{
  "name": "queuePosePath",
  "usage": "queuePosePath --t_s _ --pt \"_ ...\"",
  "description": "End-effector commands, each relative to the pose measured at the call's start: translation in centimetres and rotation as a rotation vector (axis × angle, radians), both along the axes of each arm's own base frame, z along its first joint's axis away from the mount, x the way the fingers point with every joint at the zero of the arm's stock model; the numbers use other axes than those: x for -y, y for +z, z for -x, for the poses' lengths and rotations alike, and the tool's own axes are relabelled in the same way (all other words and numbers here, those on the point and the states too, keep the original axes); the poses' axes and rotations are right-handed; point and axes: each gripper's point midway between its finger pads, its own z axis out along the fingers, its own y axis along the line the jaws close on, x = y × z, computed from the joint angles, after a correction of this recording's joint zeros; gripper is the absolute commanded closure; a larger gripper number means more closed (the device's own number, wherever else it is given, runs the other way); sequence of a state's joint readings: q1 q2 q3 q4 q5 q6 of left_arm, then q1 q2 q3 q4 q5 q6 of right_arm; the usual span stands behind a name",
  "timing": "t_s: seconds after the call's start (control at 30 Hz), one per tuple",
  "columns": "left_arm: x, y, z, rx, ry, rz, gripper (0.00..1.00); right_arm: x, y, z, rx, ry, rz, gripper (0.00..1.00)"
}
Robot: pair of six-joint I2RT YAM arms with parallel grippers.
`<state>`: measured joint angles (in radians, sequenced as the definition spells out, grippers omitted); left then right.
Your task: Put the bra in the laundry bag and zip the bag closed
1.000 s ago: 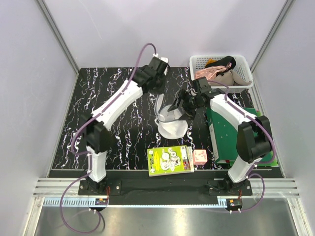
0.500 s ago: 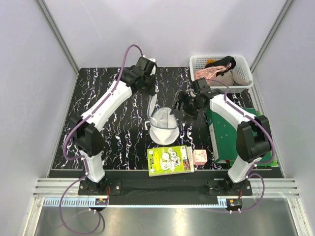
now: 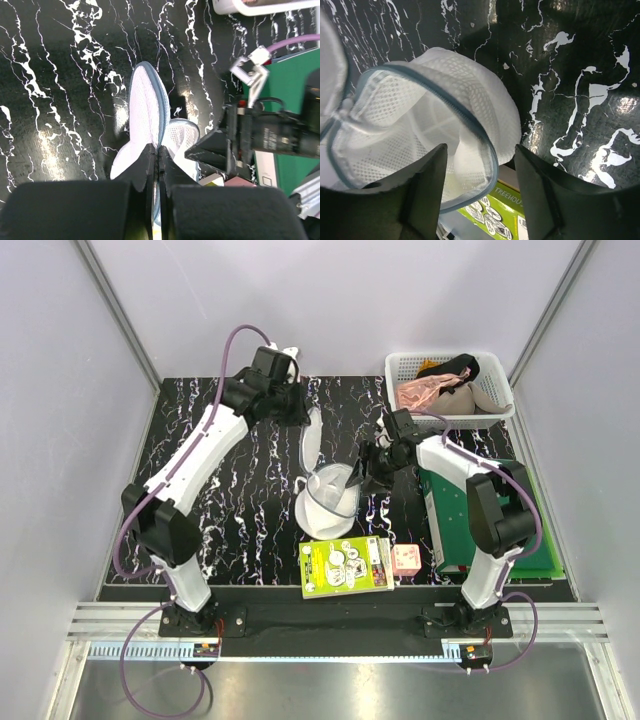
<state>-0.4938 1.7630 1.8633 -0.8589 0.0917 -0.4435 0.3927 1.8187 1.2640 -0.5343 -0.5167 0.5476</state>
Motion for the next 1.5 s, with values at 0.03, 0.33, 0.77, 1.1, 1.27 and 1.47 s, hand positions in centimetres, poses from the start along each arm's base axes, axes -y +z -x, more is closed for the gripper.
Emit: queuePosePath --t_s 0.03,0.33,0.77,1.1,1.27,1.47 --pt "-1.8 3.9 -0.1 0.071 0.018 0.125 1.0 -1.9 1.3 -1.6 0.073 0.055 -0.049 0.47" --pt "-7.5 7.3 -1.4 0.173 0.113 0.298 1.0 -4.0 6.7 -3.8 0.119 0.057 -0.085 1.0" --pt "-17.6 4.0 -5.5 0.094 0.288 0.9 1.0 -5.7 11.1 -7.3 0.141 0.074 -0.081 1.0" --pt "-21.6 -2.7 -4.3 -0.082 0.404 0.869 0.56 -4.4 13.7 -6.6 0.175 0.041 -0.086 0.98" --pt "-22.8 -4.8 -2.9 -0.158 0.432 0.684 0.22 -2.8 15.6 -7.3 0.203 -0.02 -0.093 0.96" --pt "-26.9 -5.9 0.6 -0.173 0.564 0.298 0.01 4.7 16.0 -11.5 0.233 -0.278 0.031 0.79"
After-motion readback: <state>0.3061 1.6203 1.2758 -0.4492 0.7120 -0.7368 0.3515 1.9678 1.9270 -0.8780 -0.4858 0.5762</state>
